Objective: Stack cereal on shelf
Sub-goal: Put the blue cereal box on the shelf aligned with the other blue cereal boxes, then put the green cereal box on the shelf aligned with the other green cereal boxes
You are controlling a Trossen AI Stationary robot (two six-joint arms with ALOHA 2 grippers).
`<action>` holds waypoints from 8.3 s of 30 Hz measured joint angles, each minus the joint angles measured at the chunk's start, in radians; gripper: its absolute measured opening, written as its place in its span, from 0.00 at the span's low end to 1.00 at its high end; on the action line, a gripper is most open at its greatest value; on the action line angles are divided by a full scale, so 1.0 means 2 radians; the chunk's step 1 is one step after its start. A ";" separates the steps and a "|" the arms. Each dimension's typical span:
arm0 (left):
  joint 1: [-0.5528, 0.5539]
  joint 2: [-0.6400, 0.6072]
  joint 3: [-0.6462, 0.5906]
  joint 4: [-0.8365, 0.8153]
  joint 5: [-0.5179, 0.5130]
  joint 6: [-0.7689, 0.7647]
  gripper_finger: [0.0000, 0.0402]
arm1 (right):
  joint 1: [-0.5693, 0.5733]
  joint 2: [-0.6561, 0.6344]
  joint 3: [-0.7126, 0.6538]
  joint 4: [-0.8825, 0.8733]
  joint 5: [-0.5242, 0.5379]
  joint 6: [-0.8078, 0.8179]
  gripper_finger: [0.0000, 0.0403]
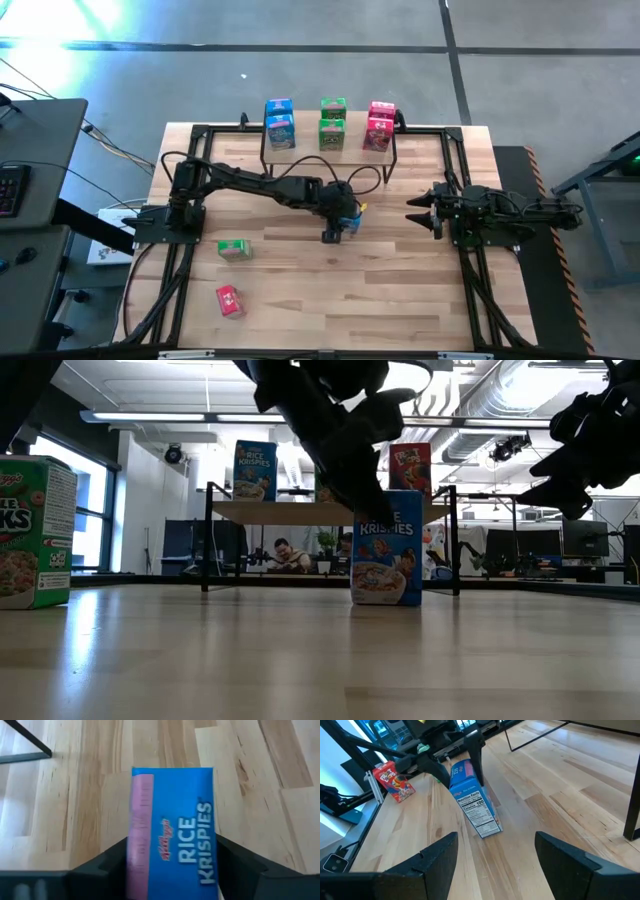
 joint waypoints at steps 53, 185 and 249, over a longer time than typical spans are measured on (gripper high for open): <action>0.085 -0.286 0.000 -0.262 -0.078 0.056 0.36 | 0.000 0.003 0.000 0.000 0.000 0.000 0.64; 0.127 -0.430 0.000 -0.435 -0.083 -0.033 0.60 | 0.000 0.004 0.000 0.000 0.000 0.000 0.64; -0.310 -0.422 -0.317 -0.334 -0.108 -0.510 0.74 | 0.000 0.004 0.000 0.000 0.000 0.000 0.64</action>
